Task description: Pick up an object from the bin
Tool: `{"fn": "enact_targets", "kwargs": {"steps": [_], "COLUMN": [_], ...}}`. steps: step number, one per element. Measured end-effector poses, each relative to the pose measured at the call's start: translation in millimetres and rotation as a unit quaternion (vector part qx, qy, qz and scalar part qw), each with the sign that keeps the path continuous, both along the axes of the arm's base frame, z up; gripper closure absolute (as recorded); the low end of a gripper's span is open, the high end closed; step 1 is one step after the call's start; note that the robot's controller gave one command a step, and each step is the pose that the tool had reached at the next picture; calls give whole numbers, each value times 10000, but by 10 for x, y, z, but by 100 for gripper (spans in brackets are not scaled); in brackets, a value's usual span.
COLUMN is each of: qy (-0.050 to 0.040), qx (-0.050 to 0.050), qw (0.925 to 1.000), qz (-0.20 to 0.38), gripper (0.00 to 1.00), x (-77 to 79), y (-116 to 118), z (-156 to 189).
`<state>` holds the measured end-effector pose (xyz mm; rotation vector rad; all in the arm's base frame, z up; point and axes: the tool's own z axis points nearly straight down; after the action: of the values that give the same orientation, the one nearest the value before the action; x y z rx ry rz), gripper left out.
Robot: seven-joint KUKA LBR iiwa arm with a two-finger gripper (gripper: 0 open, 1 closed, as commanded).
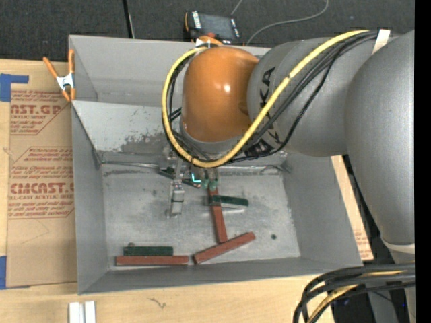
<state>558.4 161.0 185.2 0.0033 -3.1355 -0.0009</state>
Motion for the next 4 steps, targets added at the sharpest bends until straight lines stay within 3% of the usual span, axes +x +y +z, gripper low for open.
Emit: {"fn": "enact_targets", "kwargs": {"steps": [1, 2, 3, 4], "qy": [-13, -21, -29, -19], "qx": [-15, -6, -9, -11], "qw": [9988, 9988, 9996, 9979], "qz": [-493, -498, -298, -650], "gripper": [0, 0, 0, 0], "x": [98, 339, 321, 26], "y": [-591, -1022, -1238, -1799], "z": [-529, -1014, -1140, -1160]}}
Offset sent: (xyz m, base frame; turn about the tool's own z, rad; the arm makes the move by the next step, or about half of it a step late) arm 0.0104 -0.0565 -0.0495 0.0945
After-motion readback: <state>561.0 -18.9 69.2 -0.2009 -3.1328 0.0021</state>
